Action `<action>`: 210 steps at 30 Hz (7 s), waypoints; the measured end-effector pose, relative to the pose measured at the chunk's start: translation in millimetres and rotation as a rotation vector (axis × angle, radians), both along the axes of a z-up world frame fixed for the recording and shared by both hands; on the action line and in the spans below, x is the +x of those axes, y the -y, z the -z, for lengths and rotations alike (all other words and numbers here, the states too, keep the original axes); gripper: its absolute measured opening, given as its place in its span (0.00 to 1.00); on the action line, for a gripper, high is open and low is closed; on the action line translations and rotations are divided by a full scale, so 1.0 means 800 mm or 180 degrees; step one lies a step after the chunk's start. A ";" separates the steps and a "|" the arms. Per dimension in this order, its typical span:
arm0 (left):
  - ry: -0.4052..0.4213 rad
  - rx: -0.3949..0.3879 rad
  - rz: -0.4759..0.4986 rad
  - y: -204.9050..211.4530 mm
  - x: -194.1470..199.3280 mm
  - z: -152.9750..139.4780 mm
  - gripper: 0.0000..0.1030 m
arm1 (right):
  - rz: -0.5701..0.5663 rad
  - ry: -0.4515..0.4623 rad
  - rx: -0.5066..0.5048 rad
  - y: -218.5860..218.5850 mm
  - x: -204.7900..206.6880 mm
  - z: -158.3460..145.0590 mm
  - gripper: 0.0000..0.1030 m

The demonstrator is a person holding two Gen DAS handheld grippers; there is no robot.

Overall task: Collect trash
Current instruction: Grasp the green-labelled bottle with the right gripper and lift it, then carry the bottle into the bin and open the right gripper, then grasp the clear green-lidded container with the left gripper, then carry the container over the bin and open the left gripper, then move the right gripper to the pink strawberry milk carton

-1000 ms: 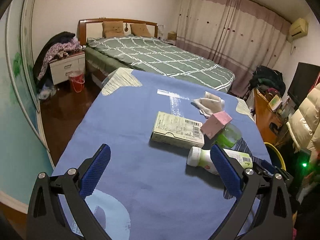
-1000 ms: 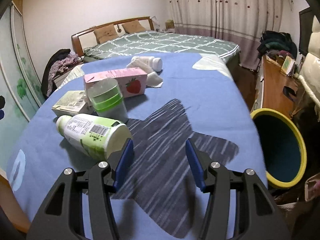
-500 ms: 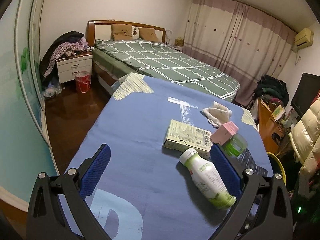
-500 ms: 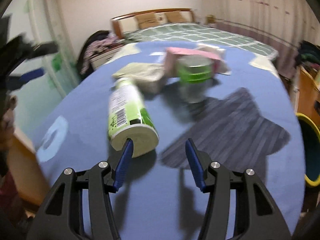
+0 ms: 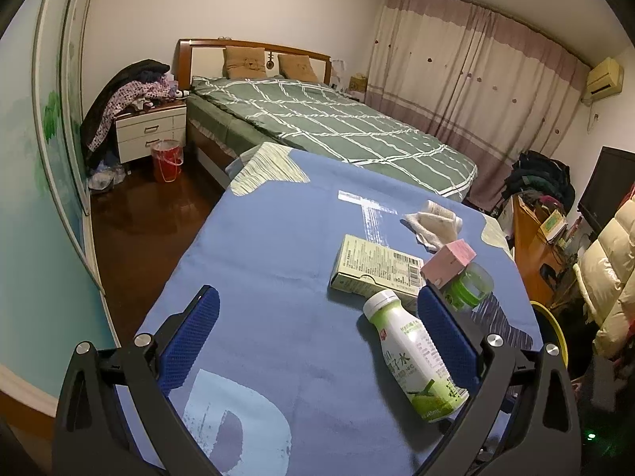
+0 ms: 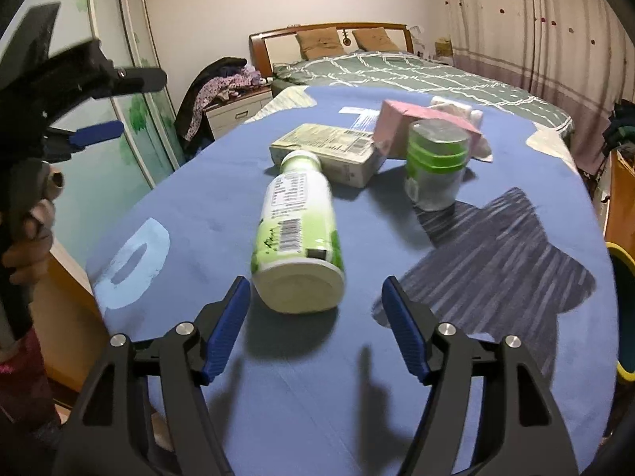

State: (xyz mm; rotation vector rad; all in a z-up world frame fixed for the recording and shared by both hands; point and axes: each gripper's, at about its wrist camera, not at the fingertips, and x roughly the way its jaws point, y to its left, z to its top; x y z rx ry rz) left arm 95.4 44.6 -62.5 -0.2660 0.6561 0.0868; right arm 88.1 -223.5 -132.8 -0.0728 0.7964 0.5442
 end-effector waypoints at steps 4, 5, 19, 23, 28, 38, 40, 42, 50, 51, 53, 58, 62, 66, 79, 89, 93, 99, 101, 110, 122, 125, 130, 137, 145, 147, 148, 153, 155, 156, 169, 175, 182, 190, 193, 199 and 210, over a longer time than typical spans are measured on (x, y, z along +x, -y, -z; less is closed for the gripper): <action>0.0006 -0.0009 -0.0008 0.000 0.000 0.001 0.95 | 0.0008 -0.0013 -0.0064 -0.020 0.014 0.009 0.64; 0.0004 -0.0009 -0.0007 -0.001 0.000 0.001 0.95 | 0.0014 -0.0023 -0.0078 -0.023 0.017 0.011 0.62; -0.0013 -0.0023 -0.0007 -0.002 0.000 0.007 0.95 | 0.0071 0.0332 0.0291 0.022 -0.004 -0.061 0.48; -0.0012 -0.0009 0.0014 0.001 0.000 0.007 0.95 | 0.0084 0.0436 0.0430 0.038 -0.014 -0.084 0.48; -0.0026 0.0008 0.0046 0.007 -0.001 0.007 0.95 | 0.0135 0.0469 0.0467 0.053 -0.018 -0.095 0.48; -0.0111 0.0048 0.0193 0.028 0.011 0.014 0.95 | 0.0280 0.0472 0.0712 0.093 -0.020 -0.106 0.48; -0.0156 0.0050 0.0241 0.035 0.016 0.019 0.95 | 0.0364 0.0512 0.0753 0.107 -0.015 -0.111 0.48; -0.0189 0.0042 0.0290 0.042 0.021 0.023 0.95 | 0.0462 0.0539 0.0761 0.120 -0.009 -0.114 0.48; -0.0212 0.0084 0.0592 0.084 0.040 0.032 0.95 | 0.1139 0.0678 0.0760 0.213 0.020 -0.124 0.48; -0.0216 0.0083 0.0637 0.091 0.044 0.033 0.95 | 0.1274 0.0704 0.0764 0.231 0.023 -0.125 0.48; -0.0233 0.0098 0.0711 0.102 0.051 0.037 0.95 | 0.1595 0.0759 0.0735 0.268 0.031 -0.124 0.48; -0.0295 0.0125 0.0894 0.134 0.073 0.050 0.95 | 0.2302 0.0800 0.0475 0.340 0.054 -0.104 0.48; -0.0354 0.0158 0.1051 0.163 0.097 0.063 0.95 | 0.2668 0.0632 0.0201 0.384 0.084 -0.070 0.48; -0.0373 0.0211 0.1168 0.188 0.118 0.070 0.95 | 0.2850 0.0408 0.0018 0.409 0.106 -0.036 0.50; -0.0489 0.0243 0.1456 0.244 0.171 0.090 0.95 | 0.2884 0.0339 0.0026 0.421 0.101 -0.007 0.52; -0.0494 0.0371 0.1488 0.260 0.209 0.099 0.87 | 0.2811 0.0306 0.0134 0.412 0.098 -0.006 0.52; -0.0602 0.0358 0.1525 0.267 0.228 0.110 0.79 | 0.2806 0.0288 0.0176 0.414 0.097 -0.006 0.52; -0.0736 0.0363 0.1521 0.271 0.237 0.129 0.60 | 0.2797 0.0291 0.0209 0.414 0.093 -0.005 0.52; -0.0736 0.0324 0.1505 0.267 0.237 0.129 0.53 | 0.2800 0.0283 0.0217 0.415 0.094 -0.004 0.52; -0.0642 0.0261 0.1573 0.270 0.212 0.106 0.53 | 0.2731 0.0295 0.0237 0.402 0.087 -0.004 0.52; -0.0551 0.0318 0.2104 0.361 0.194 0.074 0.53 | 0.2846 0.0335 0.0172 0.414 0.053 -0.009 0.52; -0.0555 0.0350 0.2298 0.401 0.195 0.069 0.53 | 0.2890 0.0304 0.0149 0.423 0.042 -0.005 0.53; -0.0596 0.0433 0.2628 0.478 0.197 0.071 0.53 | 0.2986 0.0245 0.0172 0.441 0.026 0.003 0.53; -0.0702 0.0604 0.2999 0.582 0.201 0.090 0.53 | 0.3118 0.0243 0.0155 0.464 0.007 0.007 0.57; -0.0813 0.0807 0.3106 0.653 0.214 0.119 0.53 | 0.3234 0.0207 0.0132 0.484 -0.009 0.012 0.57; -0.0868 0.0813 0.3114 0.665 0.219 0.127 0.53 | 0.3250 0.0191 0.0132 0.488 -0.011 0.013 0.58; -0.0902 0.0817 0.3114 0.670 0.220 0.130 0.53 | 0.3256 0.0187 0.0132 0.488 -0.012 0.014 0.58; -0.0830 0.0770 0.3030 0.671 0.221 0.126 0.79 | 0.3265 0.0181 0.0123 0.488 -0.014 0.014 0.58; -0.0767 0.0767 0.3011 0.662 0.220 0.116 0.80 | 0.3268 0.0180 0.0117 0.487 -0.015 0.013 0.58; -0.0749 0.0739 0.3001 0.655 0.218 0.109 0.79 | 0.3262 0.0180 0.0114 0.485 -0.015 0.012 0.58; -0.0194 0.0453 0.2254 0.428 0.194 0.018 0.89 | 0.3000 0.0224 0.0065 0.437 0.005 -0.006 0.59; -0.0093 0.0490 0.1593 0.291 0.203 0.010 0.90 | 0.2731 0.0279 0.0011 0.378 0.034 -0.023 0.60; -0.0025 0.0350 0.0851 0.135 0.219 0.012 0.90 | 0.2313 0.0273 0.0054 0.272 0.083 -0.041 0.66; -0.0003 0.0352 0.0114 0.009 0.234 0.042 0.90 | 0.1739 0.0220 0.0178 0.139 0.135 -0.045 0.66; -0.0028 0.0259 0.0012 -0.012 0.237 0.055 0.90 | 0.1593 0.0190 0.0256 0.093 0.154 -0.047 0.66; -0.0124 0.0117 -0.0052 -0.028 0.244 0.077 0.90 | 0.1484 0.0068 0.0254 0.035 0.189 -0.041 0.66; -0.0116 0.0145 -0.0119 -0.017 0.240 0.078 0.91 | 0.1780 -0.0096 0.0021 -0.005 0.238 -0.015 0.72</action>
